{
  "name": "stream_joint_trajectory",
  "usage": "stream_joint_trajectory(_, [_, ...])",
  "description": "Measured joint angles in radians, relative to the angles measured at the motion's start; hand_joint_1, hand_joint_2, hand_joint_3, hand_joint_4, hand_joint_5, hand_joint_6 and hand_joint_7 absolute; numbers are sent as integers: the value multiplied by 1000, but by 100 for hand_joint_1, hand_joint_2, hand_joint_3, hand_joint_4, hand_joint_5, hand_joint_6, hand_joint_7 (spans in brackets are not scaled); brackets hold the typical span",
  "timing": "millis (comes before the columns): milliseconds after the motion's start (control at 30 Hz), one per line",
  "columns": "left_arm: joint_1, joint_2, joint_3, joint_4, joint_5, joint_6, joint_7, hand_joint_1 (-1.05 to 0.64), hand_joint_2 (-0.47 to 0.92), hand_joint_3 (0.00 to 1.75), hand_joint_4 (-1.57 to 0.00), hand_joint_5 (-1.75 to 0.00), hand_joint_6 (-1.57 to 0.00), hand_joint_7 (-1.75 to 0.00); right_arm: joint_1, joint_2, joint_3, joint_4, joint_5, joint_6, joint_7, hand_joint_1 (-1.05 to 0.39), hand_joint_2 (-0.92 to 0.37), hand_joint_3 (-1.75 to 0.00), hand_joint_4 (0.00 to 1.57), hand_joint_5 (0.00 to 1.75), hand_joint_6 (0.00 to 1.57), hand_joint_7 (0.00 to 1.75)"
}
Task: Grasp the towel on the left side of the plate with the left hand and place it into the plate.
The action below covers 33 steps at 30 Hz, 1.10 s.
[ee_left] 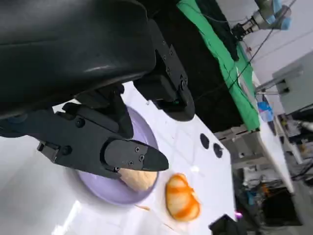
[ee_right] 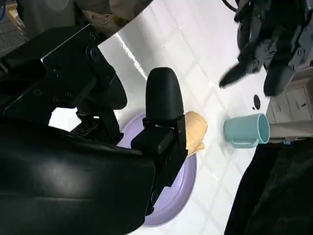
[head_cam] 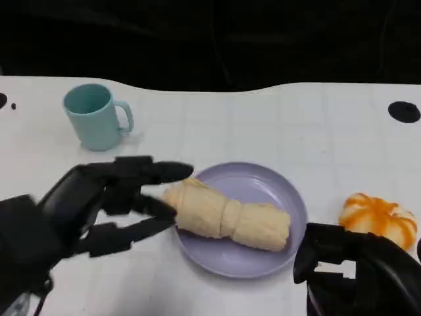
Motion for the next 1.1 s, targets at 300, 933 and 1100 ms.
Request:
stream_joint_trajectory(300, [175,-78,152,-162,-393,262,103,-19,70,82,-84,-140,-90,-108,-3,-2,-1,2,0,0,3,5,-44,-145,81,175,68,159])
stream_joint_trajectory(933, [335,-185,175,-188,-614,297,271,-18,60,105,-90,-160,-85,-142,-3,-19,-32,34,1,-12,39,5,-46,-145,82,175,68,160])
stream_joint_trajectory(1100, [332,-186,149,-162,-609,275,273,-19,60,105,-89,-162,-83,-142,-1,-26,-44,38,0,-23,48,6,-47,-144,81,175,68,160])
